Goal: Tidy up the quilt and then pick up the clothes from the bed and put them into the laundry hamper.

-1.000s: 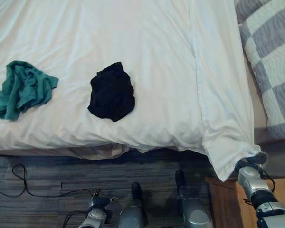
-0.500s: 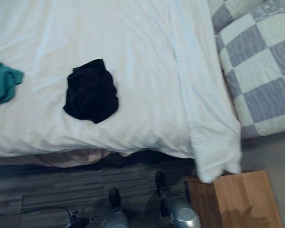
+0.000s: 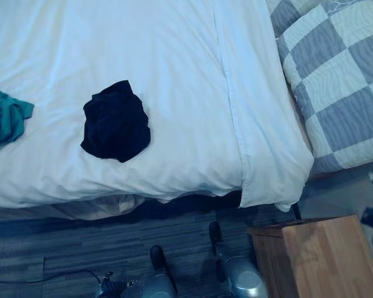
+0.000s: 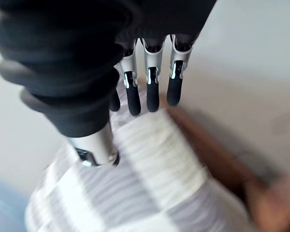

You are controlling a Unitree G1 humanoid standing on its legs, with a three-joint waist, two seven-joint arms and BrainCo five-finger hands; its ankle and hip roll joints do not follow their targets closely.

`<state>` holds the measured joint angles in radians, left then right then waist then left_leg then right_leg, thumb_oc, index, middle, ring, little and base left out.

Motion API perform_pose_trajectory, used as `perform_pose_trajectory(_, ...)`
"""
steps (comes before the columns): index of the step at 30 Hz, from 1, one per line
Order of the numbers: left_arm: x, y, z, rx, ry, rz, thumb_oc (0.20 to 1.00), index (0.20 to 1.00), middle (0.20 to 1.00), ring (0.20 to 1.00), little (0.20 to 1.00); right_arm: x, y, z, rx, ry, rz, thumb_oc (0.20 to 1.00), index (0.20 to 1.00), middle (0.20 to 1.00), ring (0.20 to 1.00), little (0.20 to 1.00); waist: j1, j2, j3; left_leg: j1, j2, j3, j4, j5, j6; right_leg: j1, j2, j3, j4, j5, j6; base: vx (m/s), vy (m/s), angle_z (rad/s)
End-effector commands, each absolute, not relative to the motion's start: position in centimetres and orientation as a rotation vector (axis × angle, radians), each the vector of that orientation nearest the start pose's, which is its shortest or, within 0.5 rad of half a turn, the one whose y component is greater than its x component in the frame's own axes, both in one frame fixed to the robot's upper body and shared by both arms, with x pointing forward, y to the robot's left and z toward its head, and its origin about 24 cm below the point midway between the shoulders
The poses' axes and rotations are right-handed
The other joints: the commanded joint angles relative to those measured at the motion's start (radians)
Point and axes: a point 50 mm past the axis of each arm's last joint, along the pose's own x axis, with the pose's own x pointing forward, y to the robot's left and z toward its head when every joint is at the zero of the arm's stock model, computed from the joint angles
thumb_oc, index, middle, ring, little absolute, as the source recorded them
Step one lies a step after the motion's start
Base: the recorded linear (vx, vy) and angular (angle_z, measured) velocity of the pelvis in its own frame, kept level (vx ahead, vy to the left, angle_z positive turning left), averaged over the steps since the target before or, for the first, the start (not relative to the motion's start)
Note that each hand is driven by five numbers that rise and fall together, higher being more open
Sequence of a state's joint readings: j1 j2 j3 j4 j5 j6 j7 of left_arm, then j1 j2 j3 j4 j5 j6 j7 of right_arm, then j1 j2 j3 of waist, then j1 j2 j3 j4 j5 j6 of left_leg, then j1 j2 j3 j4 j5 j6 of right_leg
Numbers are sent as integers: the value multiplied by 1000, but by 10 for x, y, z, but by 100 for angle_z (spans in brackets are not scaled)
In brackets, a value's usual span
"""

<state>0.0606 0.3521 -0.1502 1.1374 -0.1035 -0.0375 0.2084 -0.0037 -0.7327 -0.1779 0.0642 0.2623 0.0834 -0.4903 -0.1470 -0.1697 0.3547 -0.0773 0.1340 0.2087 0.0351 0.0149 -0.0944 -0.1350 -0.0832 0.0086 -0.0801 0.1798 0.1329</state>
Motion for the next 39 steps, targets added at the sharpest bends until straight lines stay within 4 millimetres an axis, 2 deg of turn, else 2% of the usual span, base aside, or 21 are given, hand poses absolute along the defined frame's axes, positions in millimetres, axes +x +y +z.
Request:
perform_pose_trajectory(1,94,302,-134,490,1112,369,1000,1000,1000,1000,1000,270,-326,181,-526,-261,-606,200,200,200,200,200,68,-26,45,-71,28,-5,88,-91,29,13,-50,-11,-4,-49,65,-19,-77,2)
perform_pose_trajectory(2,96,302,-133,494,1108,369,1000,1000,1000,1000,1000,280,-320,193,-529,-292,-597,200,200,200,200,200,78,-27,50,-83,27,-10,87,-83,28,5,-50,-15,-5,-47,63,-10,-67,2)
perform_pose_trajectory(3,96,302,-133,493,1109,369,1000,1000,1000,1000,1000,280,-320,193,-530,-292,-596,200,200,200,200,200,78,-25,52,-81,29,-11,90,-88,28,8,-49,-16,-5,-50,64,-27,-91,8)
perform_pose_trajectory(4,100,303,-131,507,1094,362,1000,1000,1000,1000,1000,305,-308,220,-514,-328,-598,200,200,200,200,200,121,-18,76,-109,25,-32,91,-81,26,-6,-49,-33,-5,-52,61,-22,-72,10)
perform_pose_trajectory(6,101,304,-131,508,1092,363,1000,1000,1000,1000,1000,312,-306,225,-512,-328,-605,200,200,200,200,200,130,-14,81,-117,23,-39,91,-78,25,-10,-50,-39,-5,-54,61,-26,-65,18)
perform_pose_trajectory(9,105,308,-128,507,1078,349,1000,1000,1000,1000,1000,337,-313,242,-518,-262,-673,200,200,200,200,200,173,15,106,-156,11,-65,86,-61,20,-35,-61,-68,1,-60,58,-49,-26,28)
perform_pose_trajectory(12,108,308,-127,505,1067,314,1000,1000,1000,1000,1000,351,-325,244,-536,-174,-724,200,200,200,200,200,203,46,127,-178,2,-84,80,-49,16,-49,-68,-88,7,-68,55,-76,32,28)
perform_pose_trajectory(14,111,300,-129,489,1050,272,1000,1000,1000,1000,1000,358,-338,237,-573,-73,-765,200,200,200,200,200,224,81,147,-198,-9,-101,68,-36,12,-71,-78,-105,21,-76,51,-114,78,15)
perform_pose_trajectory(19,114,287,-133,468,1020,228,1000,1000,1000,1000,1000,354,-351,214,-608,28,-784,200,200,200,200,200,224,111,163,-209,-19,-110,60,-25,11,-92,-89,-114,37,-80,47,-62,66,16)
perform_pose_trajectory(23,118,278,-133,440,979,217,1000,1000,1000,1000,1000,343,-356,184,-603,61,-754,200,200,200,200,200,196,128,165,-224,-28,-98,64,-27,17,-128,-100,-106,53,-79,47,-52,80,3)
perform_pose_trajectory(27,119,273,-134,400,966,235,1000,1000,1000,1000,1000,326,-344,147,-566,83,-691,200,200,200,200,200,147,133,165,-227,-33,-79,71,-32,22,-151,-104,-81,62,-77,46,-53,113,1)
perform_pose_trajectory(28,120,270,-134,380,961,246,1000,1000,1000,1000,1000,313,-332,121,-546,120,-666,200,200,200,200,200,122,132,165,-216,-36,-68,68,-38,25,-152,-101,-65,62,-76,46,-61,115,-7)
perform_pose_trajectory(29,121,269,-134,373,958,250,1000,1000,1000,1000,1000,308,-327,112,-545,126,-658,200,200,200,200,200,113,130,165,-217,-38,-65,67,-36,27,-156,-101,-59,62,-74,45,-62,121,-18)
perform_pose_trajectory(30,121,267,-135,362,957,257,1000,1000,1000,1000,1000,297,-319,93,-535,152,-644,200,200,200,200,200,99,127,165,-210,-40,-58,66,-39,29,-155,-99,-50,61,-72,44,-54,98,-30)
perform_pose_trajectory(31,121,264,-135,355,953,260,1000,1000,1000,1000,1000,278,-309,63,-515,211,-623,200,200,200,200,200,74,122,165,-191,-41,-44,66,-49,33,-146,-96,-36,59,-71,44,-49,89,-34)
perform_pose_trajectory(32,122,264,-135,354,951,261,1000,1000,1000,1000,1000,275,-307,57,-508,220,-620,200,200,200,200,200,69,120,165,-190,-42,-41,65,-47,34,-148,-96,-32,59,-69,44,-57,91,-30)
perform_pose_trajectory(34,123,263,-135,362,943,261,1000,1000,1000,1000,1000,247,-296,14,-477,333,-597,200,200,200,200,200,41,109,163,-156,-41,-20,69,-63,38,-124,-92,-14,56,-68,46,-41,44,-25)
perform_pose_trajectory(35,124,263,-135,364,943,261,1000,1000,1000,1000,1000,244,-295,8,-474,345,-596,200,200,200,200,200,38,108,161,-152,-40,-18,69,-64,39,-121,-92,-12,55,-68,47,-22,8,-26)
perform_pose_trajectory(37,128,263,-134,385,937,264,1000,1000,1000,1000,1000,225,-289,-23,-457,444,-577,200,200,200,200,200,26,100,140,-131,-41,-6,71,-71,41,-101,-92,-4,49,-65,49,-19,-6,-15)
perform_pose_trajectory(38,129,263,-134,388,936,262,1000,1000,1000,1000,1000,224,-288,-26,-455,451,-576,200,200,200,200,200,25,100,139,-129,-41,-5,71,-71,41,-99,-92,-3,48,-64,49,-10,-17,-9)
perform_pose_trajectory(39,131,263,-134,399,935,259,1000,1000,1000,1000,1000,219,-286,-37,-436,487,-567,200,200,200,200,200,26,99,129,-119,-41,-3,71,-73,41,-88,-93,-4,45,-63,50,6,-27,-19)
